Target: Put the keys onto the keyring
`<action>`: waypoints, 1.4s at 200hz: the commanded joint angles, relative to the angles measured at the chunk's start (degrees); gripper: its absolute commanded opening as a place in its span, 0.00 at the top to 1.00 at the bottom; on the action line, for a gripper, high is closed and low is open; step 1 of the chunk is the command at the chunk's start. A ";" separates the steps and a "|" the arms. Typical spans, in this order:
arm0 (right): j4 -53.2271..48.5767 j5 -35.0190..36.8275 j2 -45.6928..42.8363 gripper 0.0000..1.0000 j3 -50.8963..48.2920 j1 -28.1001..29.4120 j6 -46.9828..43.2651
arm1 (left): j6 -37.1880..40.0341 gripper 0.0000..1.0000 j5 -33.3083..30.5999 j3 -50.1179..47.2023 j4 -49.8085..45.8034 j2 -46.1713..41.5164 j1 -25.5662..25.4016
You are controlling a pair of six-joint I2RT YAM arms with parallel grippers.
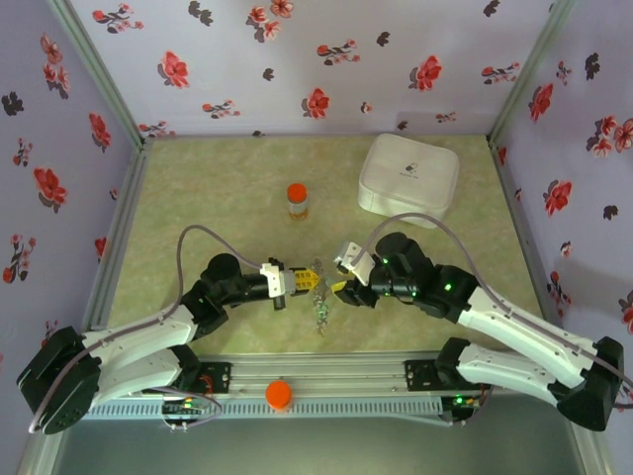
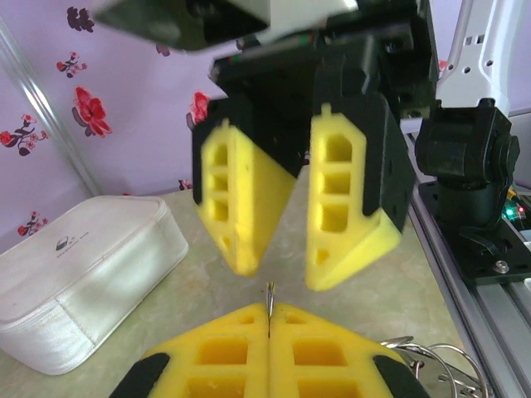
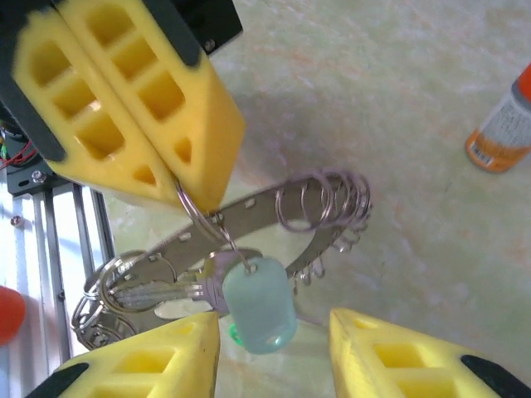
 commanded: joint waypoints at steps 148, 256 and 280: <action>10.29 2.69 -7.16 0.48 -7.78 -0.21 50.17 | -2.16 1.00 2.39 0.51 5.77 0.45 -0.06; 26.71 -5.74 -8.38 0.44 -16.60 1.43 76.47 | -2.01 1.00 1.34 0.43 6.06 0.60 -0.07; 33.86 -7.30 -7.33 0.44 -18.50 1.39 78.09 | -2.33 1.00 1.08 0.43 6.24 0.62 -0.06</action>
